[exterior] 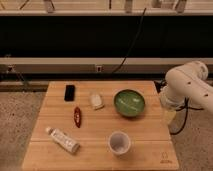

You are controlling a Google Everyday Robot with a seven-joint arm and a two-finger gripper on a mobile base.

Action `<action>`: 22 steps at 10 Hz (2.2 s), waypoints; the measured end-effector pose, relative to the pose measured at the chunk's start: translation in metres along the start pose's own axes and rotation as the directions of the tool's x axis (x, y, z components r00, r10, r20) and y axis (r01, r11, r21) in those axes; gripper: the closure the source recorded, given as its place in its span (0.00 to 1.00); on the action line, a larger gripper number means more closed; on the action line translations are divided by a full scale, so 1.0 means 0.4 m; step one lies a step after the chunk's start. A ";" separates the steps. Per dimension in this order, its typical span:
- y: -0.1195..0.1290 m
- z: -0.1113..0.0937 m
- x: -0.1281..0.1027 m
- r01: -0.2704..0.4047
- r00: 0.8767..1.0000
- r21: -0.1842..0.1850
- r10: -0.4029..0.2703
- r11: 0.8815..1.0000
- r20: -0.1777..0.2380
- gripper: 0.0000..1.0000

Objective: Move the arm in a circular motion

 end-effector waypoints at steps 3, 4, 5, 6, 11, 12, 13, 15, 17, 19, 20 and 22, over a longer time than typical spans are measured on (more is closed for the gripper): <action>0.000 0.000 0.000 0.000 1.000 0.000 0.000 1.000 0.000 0.20; 0.000 0.000 0.000 0.000 1.000 0.000 0.000 1.000 0.000 0.20; 0.000 0.000 0.000 0.000 1.000 0.000 0.000 1.000 0.000 0.20; 0.000 0.000 0.000 0.000 1.000 0.000 0.000 1.000 0.000 0.20; 0.000 0.000 0.000 0.000 1.000 0.000 0.000 1.000 0.000 0.20; 0.000 0.000 0.000 0.000 1.000 0.000 0.000 1.000 0.000 0.20; 0.000 0.000 0.000 0.000 1.000 0.000 0.000 1.000 0.000 0.20; -0.003 0.000 -0.003 -0.001 1.000 0.000 0.001 1.000 -0.001 0.20; -0.032 0.002 -0.053 0.011 1.000 -0.002 -0.011 1.000 -0.006 0.20; -0.056 0.005 -0.089 0.019 1.000 -0.009 -0.019 1.000 -0.015 0.20; -0.058 0.002 -0.090 0.018 1.000 -0.010 -0.018 1.000 -0.016 0.20; -0.075 -0.001 -0.094 0.008 1.000 -0.016 -0.008 1.000 -0.020 0.20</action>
